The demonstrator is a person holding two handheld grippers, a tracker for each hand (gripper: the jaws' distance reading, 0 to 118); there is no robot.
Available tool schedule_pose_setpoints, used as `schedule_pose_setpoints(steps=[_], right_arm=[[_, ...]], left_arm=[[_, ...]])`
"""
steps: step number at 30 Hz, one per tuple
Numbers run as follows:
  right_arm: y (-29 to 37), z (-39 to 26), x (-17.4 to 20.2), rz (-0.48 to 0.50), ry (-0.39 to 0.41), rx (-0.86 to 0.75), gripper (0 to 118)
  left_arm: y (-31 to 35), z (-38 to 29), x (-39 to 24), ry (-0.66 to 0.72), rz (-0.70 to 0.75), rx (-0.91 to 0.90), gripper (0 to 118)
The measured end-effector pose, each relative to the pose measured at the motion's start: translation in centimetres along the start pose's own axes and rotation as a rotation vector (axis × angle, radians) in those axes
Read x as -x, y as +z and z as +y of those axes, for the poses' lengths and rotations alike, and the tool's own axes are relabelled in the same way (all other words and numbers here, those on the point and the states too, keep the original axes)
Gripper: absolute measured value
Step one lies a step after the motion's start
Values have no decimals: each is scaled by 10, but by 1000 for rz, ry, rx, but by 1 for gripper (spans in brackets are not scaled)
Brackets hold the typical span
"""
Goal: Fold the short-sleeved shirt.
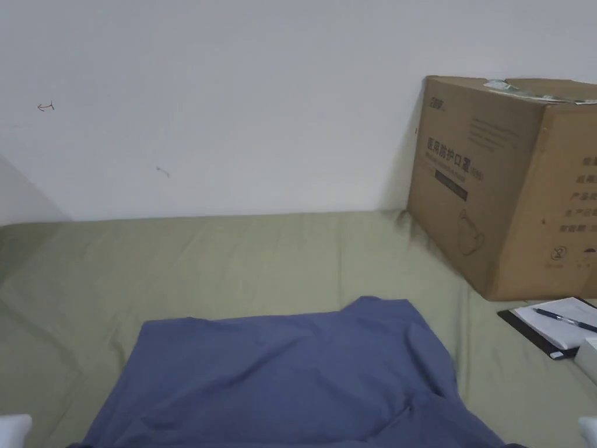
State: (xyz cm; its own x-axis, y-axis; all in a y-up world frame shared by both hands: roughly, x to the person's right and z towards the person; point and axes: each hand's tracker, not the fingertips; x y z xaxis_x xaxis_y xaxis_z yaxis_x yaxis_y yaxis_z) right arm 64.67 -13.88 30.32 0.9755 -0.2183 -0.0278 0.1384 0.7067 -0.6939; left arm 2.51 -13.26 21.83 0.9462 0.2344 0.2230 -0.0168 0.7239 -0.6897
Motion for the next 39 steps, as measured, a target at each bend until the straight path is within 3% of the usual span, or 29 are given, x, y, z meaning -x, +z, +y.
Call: schedule_pose_setpoints(steps=[2, 6, 9, 15, 21, 23, 24, 26, 27, 28, 29, 34, 39], right_arm=[[9, -15, -8, 5, -7, 10, 1], [21, -37, -14, -12, 55, 46, 1], [16, -49, -17, -28, 89, 103, 1], [-16, -65, -10, -183, 169, 288, 1], [-46, -72, 6, -258, 276, 401, 1], [-53, -73, 10, -271, 287, 406, 4], [-54, -72, 11, -282, 284, 400, 11], [-52, -73, 8, -310, 277, 380, 47], [-48, -71, 7, -324, 271, 362, 80], [-44, -70, 5, -345, 261, 351, 113], [-38, -68, 1, -328, 233, 342, 117], [22, -50, 15, -168, 16, 158, 112], [76, -38, 71, 6, -64, -166, 111]], left_arm=[[11, -15, 4, 7, 3, -5, 1], [25, -46, 7, 4, -21, 25, 1], [23, -66, 3, -66, -4, 84, 1], [-1, -83, 7, -142, 84, 205, 1], [-22, -91, 0, -253, 148, 300, 2], [-28, -92, 0, -225, 147, 323, 4], [-30, -91, 1, -214, 158, 327, 13], [-27, -88, 1, -202, 167, 324, 66], [-24, -87, 1, -204, 186, 317, 97], [-20, -86, 2, -215, 227, 318, 118], [-13, -84, 2, -211, 222, 312, 117], [47, -57, -9, -81, 71, 123, 117], [97, -42, -48, -16, -31, -109, 116]])
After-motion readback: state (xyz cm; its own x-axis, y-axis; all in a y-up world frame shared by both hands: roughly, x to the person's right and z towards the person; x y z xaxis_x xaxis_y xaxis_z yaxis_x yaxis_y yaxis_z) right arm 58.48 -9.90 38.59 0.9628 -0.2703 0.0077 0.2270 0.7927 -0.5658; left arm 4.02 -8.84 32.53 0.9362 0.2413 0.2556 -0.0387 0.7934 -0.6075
